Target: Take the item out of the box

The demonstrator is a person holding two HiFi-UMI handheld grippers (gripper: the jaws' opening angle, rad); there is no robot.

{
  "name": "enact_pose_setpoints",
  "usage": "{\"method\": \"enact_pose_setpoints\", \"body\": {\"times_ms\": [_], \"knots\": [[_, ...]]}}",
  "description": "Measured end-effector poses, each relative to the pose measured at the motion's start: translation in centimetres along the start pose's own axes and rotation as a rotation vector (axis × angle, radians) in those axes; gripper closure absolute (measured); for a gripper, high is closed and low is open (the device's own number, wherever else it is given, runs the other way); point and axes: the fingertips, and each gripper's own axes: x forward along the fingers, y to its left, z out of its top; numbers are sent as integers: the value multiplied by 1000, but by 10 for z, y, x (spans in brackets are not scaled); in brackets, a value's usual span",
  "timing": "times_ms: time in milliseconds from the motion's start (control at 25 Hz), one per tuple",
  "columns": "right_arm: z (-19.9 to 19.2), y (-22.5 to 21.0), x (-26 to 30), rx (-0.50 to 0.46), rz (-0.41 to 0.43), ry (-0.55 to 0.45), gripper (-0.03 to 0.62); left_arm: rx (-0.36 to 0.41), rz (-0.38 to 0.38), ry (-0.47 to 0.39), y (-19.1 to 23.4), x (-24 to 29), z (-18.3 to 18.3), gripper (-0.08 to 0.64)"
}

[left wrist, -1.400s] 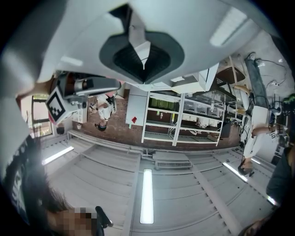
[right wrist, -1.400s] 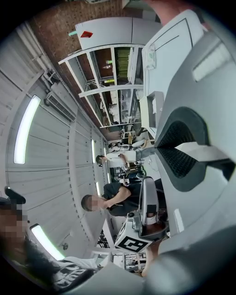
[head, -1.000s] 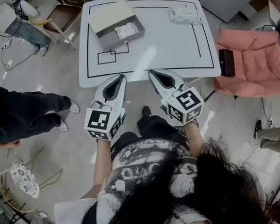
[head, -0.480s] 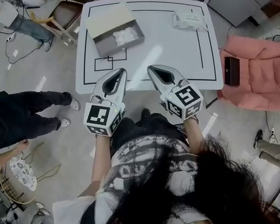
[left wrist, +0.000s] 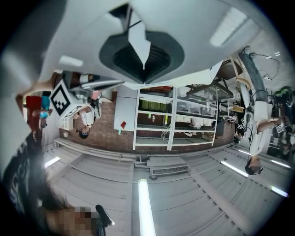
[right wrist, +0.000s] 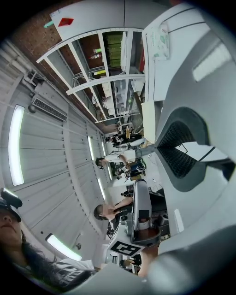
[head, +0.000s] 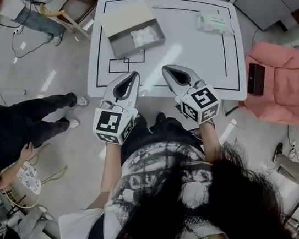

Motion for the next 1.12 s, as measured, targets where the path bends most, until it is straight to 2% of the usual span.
{"method": "enact_pose_setpoints", "body": {"times_ms": [200, 600, 800, 1120], "knots": [[5, 2, 23, 1, -22, 9, 594, -4, -12, 5, 28, 1, 0, 560], [19, -5, 80, 10, -118, 37, 594, 20, -115, 8, 84, 13, 11, 560], [13, -12, 109, 12, -154, 96, 594, 42, -152, 27, 112, 16, 8, 560], [-3, -40, 153, -40, -203, 212, 592, 26, -190, 29, 148, 20, 3, 560]]}}
